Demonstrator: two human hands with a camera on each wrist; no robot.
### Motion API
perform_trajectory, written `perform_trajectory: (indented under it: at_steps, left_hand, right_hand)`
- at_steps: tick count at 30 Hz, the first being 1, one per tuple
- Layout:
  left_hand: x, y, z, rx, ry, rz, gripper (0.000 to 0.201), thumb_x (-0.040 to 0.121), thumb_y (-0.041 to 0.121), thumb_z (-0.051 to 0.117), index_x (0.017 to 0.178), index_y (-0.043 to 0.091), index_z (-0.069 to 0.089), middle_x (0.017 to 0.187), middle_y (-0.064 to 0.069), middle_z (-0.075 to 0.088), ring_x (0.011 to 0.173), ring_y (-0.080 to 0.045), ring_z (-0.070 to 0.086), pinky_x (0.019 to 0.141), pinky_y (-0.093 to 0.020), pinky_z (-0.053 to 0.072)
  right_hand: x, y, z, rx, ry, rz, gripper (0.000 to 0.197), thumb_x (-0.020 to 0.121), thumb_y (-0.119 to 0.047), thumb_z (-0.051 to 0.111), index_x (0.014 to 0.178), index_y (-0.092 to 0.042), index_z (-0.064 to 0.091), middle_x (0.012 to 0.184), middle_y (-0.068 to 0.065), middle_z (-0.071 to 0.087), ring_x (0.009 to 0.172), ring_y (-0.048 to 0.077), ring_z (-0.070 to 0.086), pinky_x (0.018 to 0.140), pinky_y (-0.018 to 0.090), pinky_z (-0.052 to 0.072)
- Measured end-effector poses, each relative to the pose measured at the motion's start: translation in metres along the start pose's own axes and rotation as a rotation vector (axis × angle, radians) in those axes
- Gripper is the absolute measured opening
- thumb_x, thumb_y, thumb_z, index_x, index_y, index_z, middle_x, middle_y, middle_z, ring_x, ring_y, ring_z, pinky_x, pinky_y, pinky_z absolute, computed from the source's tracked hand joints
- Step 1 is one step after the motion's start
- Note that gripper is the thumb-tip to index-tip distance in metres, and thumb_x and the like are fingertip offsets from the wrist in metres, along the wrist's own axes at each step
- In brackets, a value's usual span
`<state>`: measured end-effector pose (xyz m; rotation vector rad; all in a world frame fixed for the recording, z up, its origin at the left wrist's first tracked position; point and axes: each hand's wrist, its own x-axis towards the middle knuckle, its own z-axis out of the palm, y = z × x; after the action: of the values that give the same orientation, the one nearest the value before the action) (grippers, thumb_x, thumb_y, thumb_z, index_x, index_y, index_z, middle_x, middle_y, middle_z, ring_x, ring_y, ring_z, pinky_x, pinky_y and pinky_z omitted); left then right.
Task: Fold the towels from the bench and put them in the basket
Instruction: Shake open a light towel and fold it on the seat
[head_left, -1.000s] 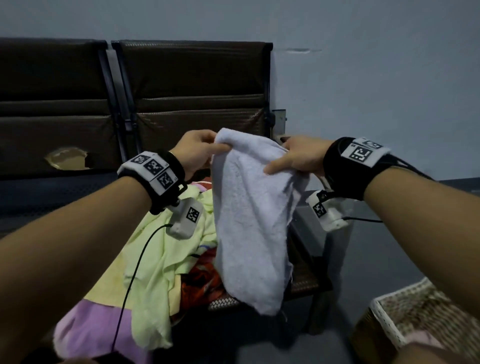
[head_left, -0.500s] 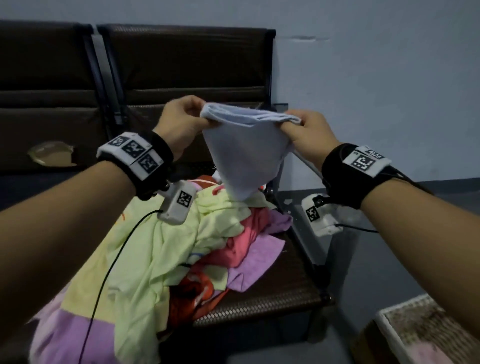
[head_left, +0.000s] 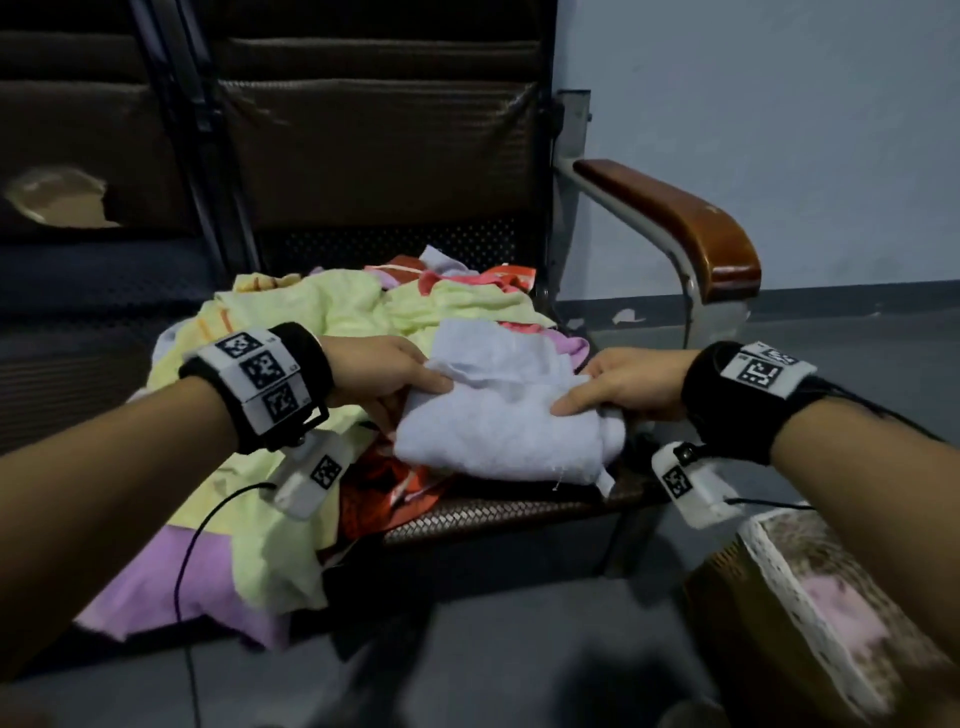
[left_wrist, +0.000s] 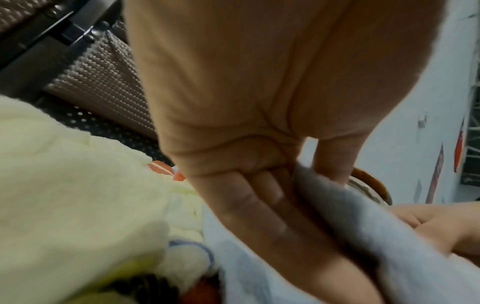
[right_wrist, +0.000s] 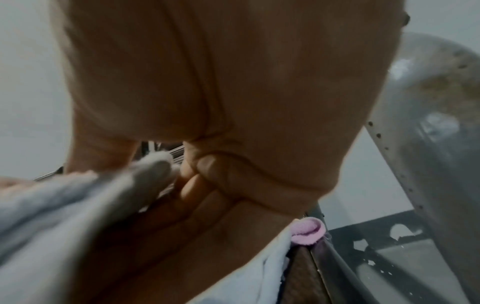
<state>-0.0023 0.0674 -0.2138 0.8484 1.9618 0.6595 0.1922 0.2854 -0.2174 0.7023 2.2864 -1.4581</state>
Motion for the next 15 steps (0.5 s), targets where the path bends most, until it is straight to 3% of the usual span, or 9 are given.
perform_trajectory:
  at_steps: [2, 4, 6, 7, 9, 11, 13, 15]
  left_hand:
    - [0.009, 0.0, -0.002, -0.02, 0.084, 0.004, 0.037, 0.098, 0.03, 0.061, 0.103, -0.007, 0.067, 0.08, -0.021, 0.064, 0.06, -0.025, 0.061, 0.052, -0.028, 0.052]
    - [0.023, -0.002, -0.002, -0.115, 0.172, 0.033, 0.032, 0.096, 0.03, 0.064, 0.097, -0.002, 0.068, 0.076, -0.013, 0.065, 0.058, -0.021, 0.062, 0.05, -0.027, 0.052]
    - [0.042, -0.004, 0.001, -0.181, 0.287, 0.076, 0.03, 0.096, 0.029, 0.064, 0.098, 0.0, 0.07, 0.086, -0.011, 0.071, 0.069, -0.02, 0.068, 0.059, -0.03, 0.056]
    - [0.052, -0.005, 0.002, -0.171, 0.358, 0.096, 0.029, 0.096, 0.029, 0.063, 0.096, 0.001, 0.071, 0.089, -0.009, 0.071, 0.073, -0.021, 0.067, 0.063, -0.031, 0.055]
    - [0.071, -0.005, 0.004, -0.137, 0.489, 0.132, 0.029, 0.097, 0.031, 0.062, 0.085, 0.005, 0.071, 0.084, -0.007, 0.069, 0.069, -0.019, 0.062, 0.062, -0.028, 0.05]
    - [0.086, -0.004, 0.002, -0.115, 0.579, 0.136, 0.033, 0.096, 0.033, 0.06, 0.08, 0.006, 0.069, 0.079, -0.007, 0.066, 0.071, -0.02, 0.059, 0.065, -0.031, 0.048]
    - [0.096, -0.004, 0.001, -0.109, 0.636, 0.127, 0.032, 0.095, 0.033, 0.06, 0.073, 0.011, 0.066, 0.068, -0.002, 0.06, 0.069, -0.02, 0.055, 0.061, -0.029, 0.043]
    - [0.101, -0.005, -0.001, -0.13, 0.676, 0.11, 0.018, 0.091, 0.03, 0.065, 0.086, 0.014, 0.069, 0.07, 0.0, 0.061, 0.07, -0.019, 0.056, 0.063, -0.027, 0.044]
  right_hand:
    - [0.008, 0.0, -0.006, 0.089, 0.044, 0.001, 0.024, 0.087, -0.017, 0.076, 0.064, -0.01, 0.078, 0.077, 0.01, 0.076, 0.062, 0.018, 0.072, 0.054, 0.022, 0.054]
    - [0.024, 0.003, -0.01, 0.125, 0.19, -0.002, 0.017, 0.087, -0.017, 0.076, 0.076, -0.004, 0.076, 0.09, 0.014, 0.075, 0.075, 0.024, 0.073, 0.067, 0.03, 0.059]
    - [0.041, 0.005, -0.013, 0.09, 0.363, -0.014, 0.026, 0.086, -0.016, 0.075, 0.098, 0.007, 0.071, 0.103, 0.02, 0.074, 0.095, 0.034, 0.073, 0.089, 0.044, 0.059]
    - [0.05, 0.006, -0.014, 0.062, 0.433, -0.025, 0.028, 0.085, -0.016, 0.074, 0.101, 0.007, 0.071, 0.105, 0.019, 0.074, 0.1, 0.035, 0.072, 0.094, 0.048, 0.057]
    - [0.067, 0.006, -0.017, -0.003, 0.523, -0.062, 0.023, 0.086, -0.019, 0.073, 0.098, 0.001, 0.074, 0.101, 0.016, 0.076, 0.098, 0.032, 0.072, 0.093, 0.047, 0.057]
    - [0.08, 0.005, -0.02, -0.085, 0.618, -0.086, 0.019, 0.088, -0.023, 0.071, 0.086, -0.004, 0.072, 0.088, 0.011, 0.074, 0.086, 0.029, 0.07, 0.076, 0.037, 0.058]
    - [0.087, 0.003, -0.019, -0.185, 0.714, -0.095, 0.018, 0.088, -0.025, 0.068, 0.083, -0.008, 0.068, 0.078, 0.005, 0.065, 0.078, 0.025, 0.062, 0.061, 0.029, 0.047]
    - [0.09, 0.004, -0.014, -0.246, 0.732, -0.104, 0.022, 0.089, -0.025, 0.066, 0.105, -0.011, 0.069, 0.094, 0.004, 0.067, 0.092, 0.023, 0.063, 0.074, 0.029, 0.049]
